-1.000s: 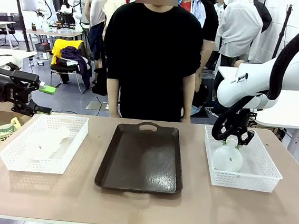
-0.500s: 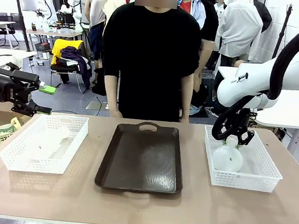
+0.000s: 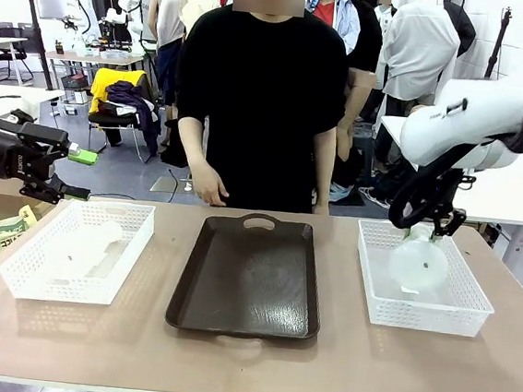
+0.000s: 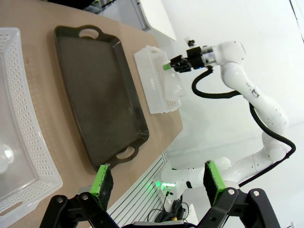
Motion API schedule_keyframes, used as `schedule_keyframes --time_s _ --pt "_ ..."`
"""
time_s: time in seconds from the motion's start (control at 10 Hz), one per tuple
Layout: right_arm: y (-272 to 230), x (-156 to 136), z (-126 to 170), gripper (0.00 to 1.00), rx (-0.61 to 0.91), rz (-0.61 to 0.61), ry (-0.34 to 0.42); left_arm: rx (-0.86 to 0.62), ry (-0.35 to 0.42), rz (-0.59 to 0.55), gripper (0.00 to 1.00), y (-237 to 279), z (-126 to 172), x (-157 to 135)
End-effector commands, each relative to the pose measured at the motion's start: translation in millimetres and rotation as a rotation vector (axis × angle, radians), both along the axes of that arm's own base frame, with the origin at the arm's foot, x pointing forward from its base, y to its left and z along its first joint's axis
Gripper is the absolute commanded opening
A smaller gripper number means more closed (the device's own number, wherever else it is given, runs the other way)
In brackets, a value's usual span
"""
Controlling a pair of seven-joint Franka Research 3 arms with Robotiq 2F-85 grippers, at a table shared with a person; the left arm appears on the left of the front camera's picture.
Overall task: Prepare the laboratory tools.
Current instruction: While moving the picked Big flask to the Handle tray indicated by the person, stop as directed by the person.
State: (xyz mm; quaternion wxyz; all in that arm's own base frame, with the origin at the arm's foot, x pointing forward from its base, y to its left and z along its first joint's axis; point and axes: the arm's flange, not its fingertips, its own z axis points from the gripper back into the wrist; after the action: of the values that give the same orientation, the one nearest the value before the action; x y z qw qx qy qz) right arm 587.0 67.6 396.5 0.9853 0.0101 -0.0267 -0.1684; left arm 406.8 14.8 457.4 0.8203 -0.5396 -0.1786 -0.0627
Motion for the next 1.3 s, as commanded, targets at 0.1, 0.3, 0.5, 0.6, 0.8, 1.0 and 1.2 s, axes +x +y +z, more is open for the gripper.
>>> schedule_keyframes --time_s 0.1,0.3,0.5,0.6,0.8,1.0,1.2 --pt "5 -39 28 0.00 0.061 0.081 -0.042 -0.016 -0.002 0.003 1.00 0 1 1" --pt "15 -56 42 0.00 0.059 0.136 -0.043 -0.016 -0.002 0.003 1.00 0 1 1" --pt "20 -63 48 0.00 0.047 0.139 -0.072 -0.016 -0.002 0.003 1.00 0 1 1" --pt "22 -52 48 0.00 0.034 0.122 -0.057 -0.016 -0.002 0.003 1.00 0 1 1" --pt "22 -52 48 0.00 0.034 0.122 -0.057 -0.016 -0.002 0.003 1.00 0 1 1" --pt "22 -52 48 0.00 0.034 0.122 -0.057 -0.016 -0.002 0.003 1.00 0 1 1" --pt "22 -52 48 0.00 0.034 0.122 -0.057 -0.016 -0.002 0.003 1.00 0 1 1"
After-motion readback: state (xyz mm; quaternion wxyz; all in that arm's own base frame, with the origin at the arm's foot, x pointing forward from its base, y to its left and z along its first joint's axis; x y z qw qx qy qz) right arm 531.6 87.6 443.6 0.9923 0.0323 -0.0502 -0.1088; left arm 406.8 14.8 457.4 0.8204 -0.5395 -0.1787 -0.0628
